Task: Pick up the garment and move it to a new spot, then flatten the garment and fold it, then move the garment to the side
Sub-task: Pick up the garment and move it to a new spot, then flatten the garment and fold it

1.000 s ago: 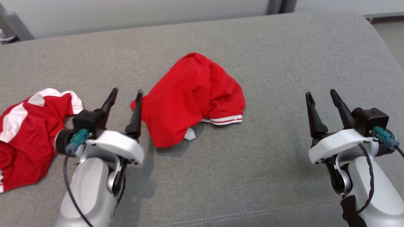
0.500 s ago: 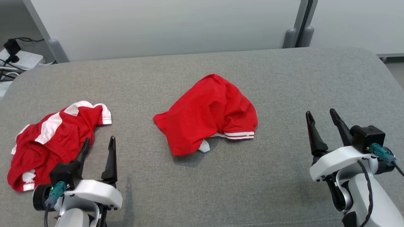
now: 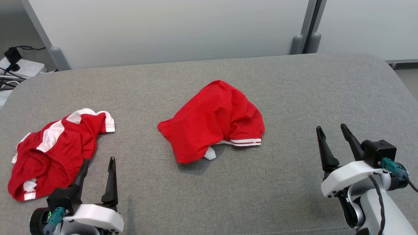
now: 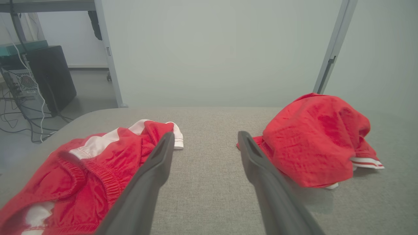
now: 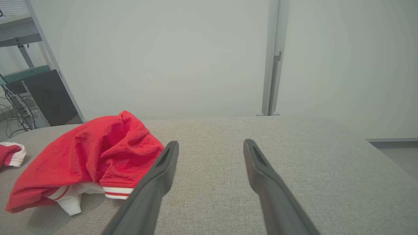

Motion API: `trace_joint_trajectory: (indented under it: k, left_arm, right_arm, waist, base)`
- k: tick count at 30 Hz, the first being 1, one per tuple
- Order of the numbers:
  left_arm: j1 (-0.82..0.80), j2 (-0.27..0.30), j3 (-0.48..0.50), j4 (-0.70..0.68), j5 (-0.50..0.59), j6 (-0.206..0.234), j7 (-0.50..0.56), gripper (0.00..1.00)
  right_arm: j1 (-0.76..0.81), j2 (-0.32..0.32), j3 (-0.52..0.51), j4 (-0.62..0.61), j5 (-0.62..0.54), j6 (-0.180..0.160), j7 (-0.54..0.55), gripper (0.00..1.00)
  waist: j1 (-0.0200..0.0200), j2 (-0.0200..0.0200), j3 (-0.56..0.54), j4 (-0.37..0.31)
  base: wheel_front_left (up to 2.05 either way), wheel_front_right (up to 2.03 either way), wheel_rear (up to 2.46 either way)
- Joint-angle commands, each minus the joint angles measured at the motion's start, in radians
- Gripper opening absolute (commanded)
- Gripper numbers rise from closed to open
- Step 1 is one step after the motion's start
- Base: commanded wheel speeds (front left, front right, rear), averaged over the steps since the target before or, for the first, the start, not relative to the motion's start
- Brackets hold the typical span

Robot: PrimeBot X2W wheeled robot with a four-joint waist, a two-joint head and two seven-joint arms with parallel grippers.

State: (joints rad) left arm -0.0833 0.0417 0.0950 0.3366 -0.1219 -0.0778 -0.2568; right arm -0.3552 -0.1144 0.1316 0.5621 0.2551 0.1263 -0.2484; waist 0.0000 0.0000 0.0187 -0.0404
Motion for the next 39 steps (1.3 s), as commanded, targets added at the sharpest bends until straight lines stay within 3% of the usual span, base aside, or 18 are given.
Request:
trace_joint_trajectory:
  k: [1, 7, 21, 28, 34, 35, 36, 37, 39]
  left_arm:
    - [-0.017, 0.009, 0.026, -0.027, -0.001, 0.006, -0.005, 1.0]
    - [-0.038, 0.009, -0.014, -0.028, -0.027, 0.01, -0.005, 1.0]
    - [-0.071, 0.009, -0.136, -0.028, -0.058, 0.011, -0.005, 1.0]
    - [-0.083, 0.009, -0.175, -0.022, -0.085, 0.02, -0.005, 1.0]
    - [-0.09, 0.009, -0.185, -0.02, -0.1, 0.027, -0.005, 1.0]
    - [-0.091, 0.009, -0.187, -0.02, -0.103, 0.028, -0.005, 1.0]
    - [-0.093, 0.009, -0.19, -0.02, -0.106, 0.029, -0.005, 1.0]
    - [-0.095, 0.009, -0.192, -0.02, -0.109, 0.03, -0.005, 1.0]
    - [-0.098, 0.009, -0.196, -0.023, -0.115, 0.032, -0.005, 1.0]
  right_arm:
    - [-0.006, -0.008, 0.014, -0.026, 0.006, 0.004, -0.013, 1.0]
    - [-0.025, -0.005, 0.087, -0.012, -0.002, 0.004, -0.013, 1.0]
    - [-0.191, 0.003, 0.483, 0.145, 0.095, 0.004, -0.013, 1.0]
    - [-0.261, -0.01, 0.505, 0.237, 0.1, 0.004, -0.013, 1.0]
    - [-0.317, -0.008, 0.537, 0.374, 0.035, 0.004, 0.0, 1.0]
    - [-0.329, -0.003, 0.548, 0.407, 0.023, 0.004, 0.012, 0.95]
    - [-0.34, 0.002, 0.558, 0.438, 0.015, 0.004, 0.03, 0.35]
    - [-0.348, 0.01, 0.567, 0.46, 0.02, 0.004, 0.04, 0.0]
    - [-0.368, 0.027, 0.579, 0.465, 0.052, 0.004, 0.032, 0.0]
  waist:
    - [0.0, 0.0, 0.002, 0.002]
    - [0.0, 0.0, 0.026, 0.039]
    - [0.0, 0.0, 0.114, 0.261]
    - [0.0, 0.0, 0.145, 0.358]
    - [0.0, 0.0, 0.155, 0.387]
    - [0.0, 0.0, 0.156, 0.39]
    - [0.0, 0.0, 0.157, 0.393]
    - [0.0, 0.0, 0.157, 0.395]
    - [0.0, 0.0, 0.156, 0.397]
  base:
    - [0.0, 0.0, 0.0]
    - [0.0, 0.0, 0.0]
    - [0.0, 0.0, 0.0]
    - [0.0, 0.0, 0.0]
    - [0.0, 0.0, 0.0]
    - [0.0, 0.0, 0.0]
    - [0.0, 0.0, 0.0]
    - [0.0, 0.0, 0.0]
    - [0.0, 0.0, 0.0]
